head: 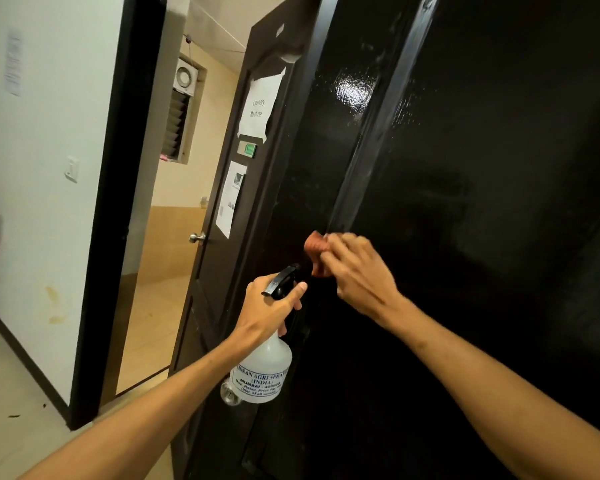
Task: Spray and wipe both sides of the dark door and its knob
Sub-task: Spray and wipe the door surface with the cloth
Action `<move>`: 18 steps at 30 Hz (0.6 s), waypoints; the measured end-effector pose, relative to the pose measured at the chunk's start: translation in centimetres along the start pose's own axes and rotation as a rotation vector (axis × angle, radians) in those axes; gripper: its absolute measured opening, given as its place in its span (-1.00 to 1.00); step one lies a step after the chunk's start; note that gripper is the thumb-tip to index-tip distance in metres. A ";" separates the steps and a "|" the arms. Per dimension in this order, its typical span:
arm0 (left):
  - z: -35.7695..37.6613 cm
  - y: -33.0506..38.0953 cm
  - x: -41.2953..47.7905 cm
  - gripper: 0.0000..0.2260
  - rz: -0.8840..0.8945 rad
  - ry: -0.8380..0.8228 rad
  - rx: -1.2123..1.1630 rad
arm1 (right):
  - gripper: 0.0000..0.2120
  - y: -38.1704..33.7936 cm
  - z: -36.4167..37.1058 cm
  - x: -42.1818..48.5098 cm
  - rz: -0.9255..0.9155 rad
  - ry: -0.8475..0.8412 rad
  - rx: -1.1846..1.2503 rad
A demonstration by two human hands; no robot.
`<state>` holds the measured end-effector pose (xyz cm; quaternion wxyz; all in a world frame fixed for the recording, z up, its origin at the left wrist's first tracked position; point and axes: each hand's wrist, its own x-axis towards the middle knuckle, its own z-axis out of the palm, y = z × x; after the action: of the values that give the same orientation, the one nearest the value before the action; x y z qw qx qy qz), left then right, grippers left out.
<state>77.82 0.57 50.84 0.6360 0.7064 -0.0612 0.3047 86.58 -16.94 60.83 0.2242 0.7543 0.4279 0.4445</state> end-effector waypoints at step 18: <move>-0.4 5.8 5.6 -0.75 0.110 0.001 -0.034 | -0.60 7.7 -4.5 5.3 0.242 0.218 -0.155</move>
<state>79.48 1.54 58.70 0.6301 0.6909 -0.1048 0.3386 87.38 -16.74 71.17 0.1789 0.7280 0.3202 0.5791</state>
